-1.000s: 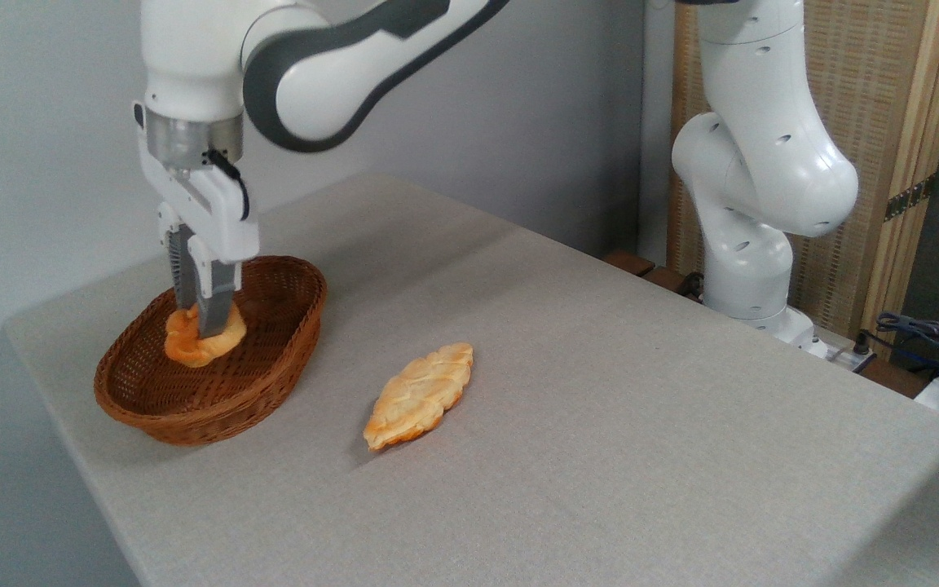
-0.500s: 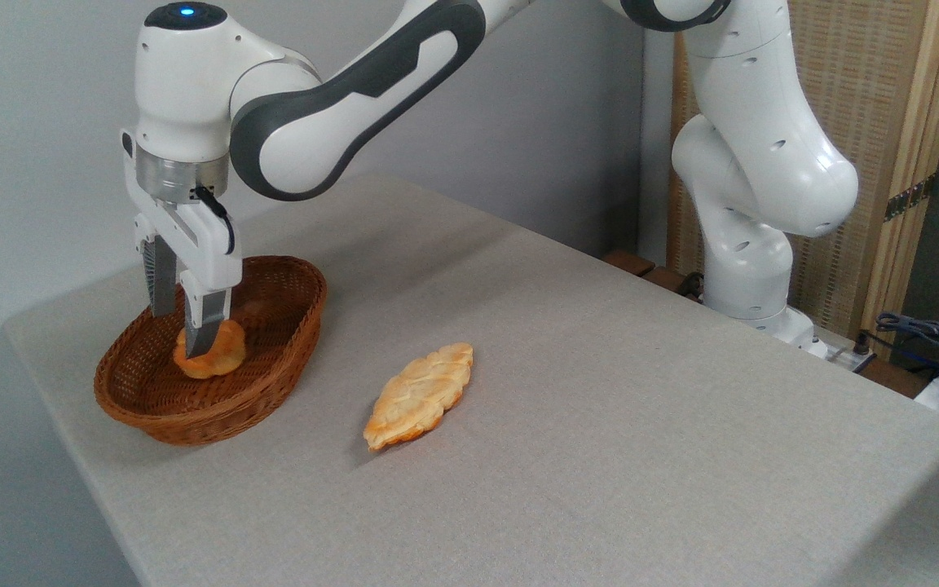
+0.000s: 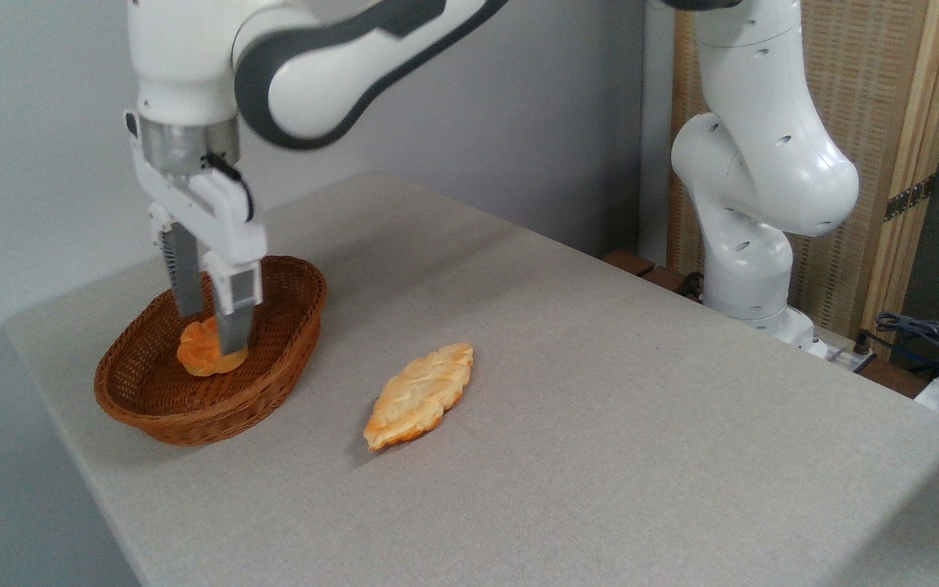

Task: Put bread into the basket
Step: 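Lower the roll into the basket and open the gripper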

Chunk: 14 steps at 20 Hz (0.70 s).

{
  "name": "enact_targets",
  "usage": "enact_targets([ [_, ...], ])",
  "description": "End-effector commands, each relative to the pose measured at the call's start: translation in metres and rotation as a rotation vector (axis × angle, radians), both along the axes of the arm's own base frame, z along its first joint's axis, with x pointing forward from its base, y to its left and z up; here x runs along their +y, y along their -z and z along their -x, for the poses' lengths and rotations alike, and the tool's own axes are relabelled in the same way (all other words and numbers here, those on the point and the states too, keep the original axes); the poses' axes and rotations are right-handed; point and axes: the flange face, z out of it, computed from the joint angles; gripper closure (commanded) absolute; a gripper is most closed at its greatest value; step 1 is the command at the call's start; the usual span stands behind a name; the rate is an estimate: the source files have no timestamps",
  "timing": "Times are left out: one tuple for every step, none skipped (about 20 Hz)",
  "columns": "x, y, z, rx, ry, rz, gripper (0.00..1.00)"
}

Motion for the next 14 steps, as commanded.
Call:
enact_targets([
  [0.050,-0.024,0.010,0.037,-0.032,-0.096,0.00],
  [0.069,-0.029,0.012,0.058,-0.040,-0.109,0.00],
  [0.085,-0.031,0.014,0.081,-0.027,-0.124,0.00],
  [0.098,-0.033,0.016,0.096,0.001,-0.136,0.00],
  [0.112,-0.033,0.016,0.112,0.026,-0.144,0.00],
  [0.119,-0.034,0.018,0.121,0.049,-0.149,0.00],
  [0.127,-0.034,0.018,0.130,0.060,-0.153,0.00],
  [0.136,-0.033,0.017,0.134,0.060,-0.152,0.00],
  [0.144,-0.032,0.016,0.136,0.061,-0.148,0.00],
  [0.151,-0.032,0.015,0.136,0.061,-0.145,0.00],
  [0.156,-0.031,0.014,0.138,0.064,-0.142,0.00],
  [0.155,-0.031,0.014,0.139,0.065,-0.133,0.00],
  [0.155,-0.031,0.014,0.139,0.062,-0.123,0.00],
  [0.156,-0.031,0.014,0.140,0.060,-0.117,0.00],
])
